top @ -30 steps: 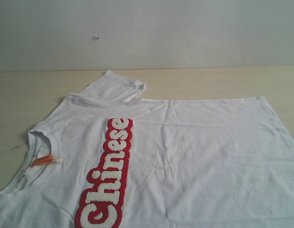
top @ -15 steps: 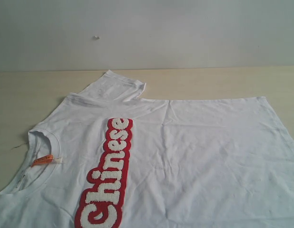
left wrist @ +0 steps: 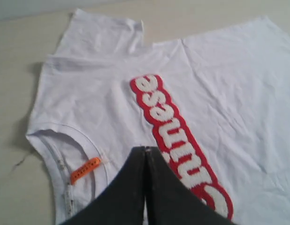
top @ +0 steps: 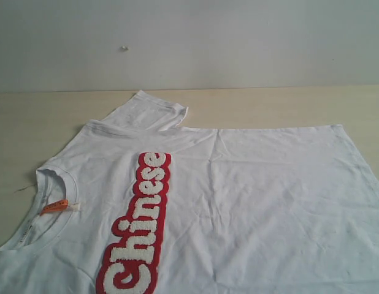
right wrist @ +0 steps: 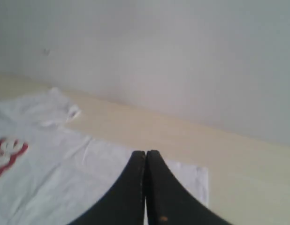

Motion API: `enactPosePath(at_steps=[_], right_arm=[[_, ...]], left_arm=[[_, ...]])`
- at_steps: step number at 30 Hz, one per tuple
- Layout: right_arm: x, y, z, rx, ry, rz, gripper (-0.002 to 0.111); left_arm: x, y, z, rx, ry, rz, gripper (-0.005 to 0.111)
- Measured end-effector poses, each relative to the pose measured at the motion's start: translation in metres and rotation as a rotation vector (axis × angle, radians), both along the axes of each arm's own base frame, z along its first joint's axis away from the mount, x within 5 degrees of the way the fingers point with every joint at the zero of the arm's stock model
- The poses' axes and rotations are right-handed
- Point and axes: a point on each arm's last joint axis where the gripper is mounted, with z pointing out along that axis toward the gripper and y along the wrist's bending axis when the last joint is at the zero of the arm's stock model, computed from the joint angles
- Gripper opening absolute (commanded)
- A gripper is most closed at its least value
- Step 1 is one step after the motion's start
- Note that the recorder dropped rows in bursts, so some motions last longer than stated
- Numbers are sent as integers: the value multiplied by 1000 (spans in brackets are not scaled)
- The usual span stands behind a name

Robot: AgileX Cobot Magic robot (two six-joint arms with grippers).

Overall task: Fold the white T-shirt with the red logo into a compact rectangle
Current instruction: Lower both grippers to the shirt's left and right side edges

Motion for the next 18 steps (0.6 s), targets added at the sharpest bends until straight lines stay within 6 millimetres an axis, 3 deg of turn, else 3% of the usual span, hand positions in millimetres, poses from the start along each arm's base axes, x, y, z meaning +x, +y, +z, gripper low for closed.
enactPosePath(at_steps=[6, 13, 18], right_arm=[[29, 16, -26, -199, 321, 209, 0], [44, 32, -54, -504, 629, 578, 0], [44, 34, -69, -595, 760, 747, 0]], left_arm=[[25, -18, -14, 89, 185, -212, 0], [22, -36, -47, 256, 385, -624, 1], [18, -41, -62, 472, 425, -776, 20]])
